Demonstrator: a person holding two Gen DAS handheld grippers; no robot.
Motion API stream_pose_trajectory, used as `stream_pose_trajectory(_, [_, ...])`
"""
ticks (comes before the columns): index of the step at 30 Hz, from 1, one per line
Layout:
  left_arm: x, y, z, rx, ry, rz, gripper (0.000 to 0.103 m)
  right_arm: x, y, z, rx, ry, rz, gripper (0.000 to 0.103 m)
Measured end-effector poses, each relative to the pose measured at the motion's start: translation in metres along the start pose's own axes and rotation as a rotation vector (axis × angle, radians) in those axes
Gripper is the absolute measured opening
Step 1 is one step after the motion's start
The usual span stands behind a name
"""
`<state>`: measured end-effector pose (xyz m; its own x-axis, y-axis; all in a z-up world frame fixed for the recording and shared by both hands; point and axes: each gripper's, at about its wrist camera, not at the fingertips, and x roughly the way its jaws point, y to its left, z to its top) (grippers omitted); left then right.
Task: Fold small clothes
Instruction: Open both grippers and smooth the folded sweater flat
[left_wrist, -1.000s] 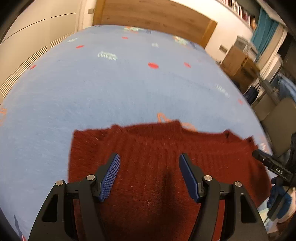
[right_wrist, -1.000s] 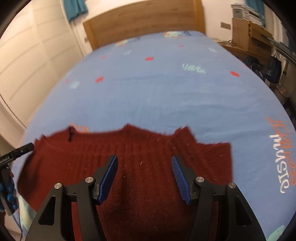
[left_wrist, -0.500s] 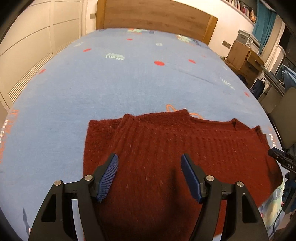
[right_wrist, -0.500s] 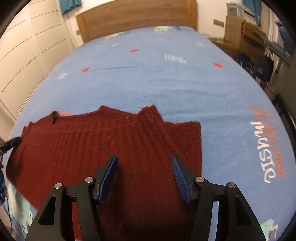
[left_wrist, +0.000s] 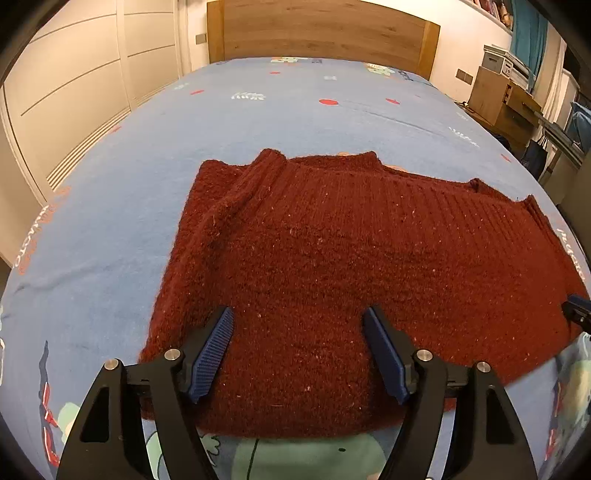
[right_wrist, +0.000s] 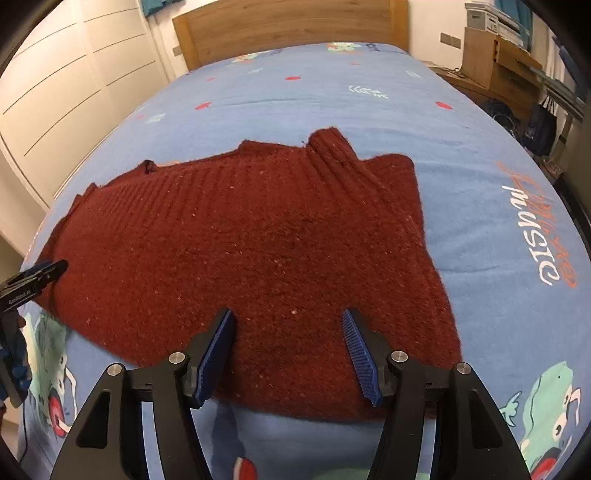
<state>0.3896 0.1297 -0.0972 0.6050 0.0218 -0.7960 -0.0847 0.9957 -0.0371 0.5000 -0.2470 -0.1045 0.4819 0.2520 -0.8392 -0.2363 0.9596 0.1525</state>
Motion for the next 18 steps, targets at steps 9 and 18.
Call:
stream_pose_trajectory(9, [0.008, -0.005, -0.007, 0.02, -0.027, 0.02, 0.076, 0.001, -0.009, -0.012, 0.021, 0.0, -0.001, 0.063])
stream_pose_trajectory(18, [0.012, -0.005, -0.01, 0.005, -0.044, 0.026, 0.08, 0.002, -0.008, -0.012, 0.017, 0.001, -0.016, 0.063])
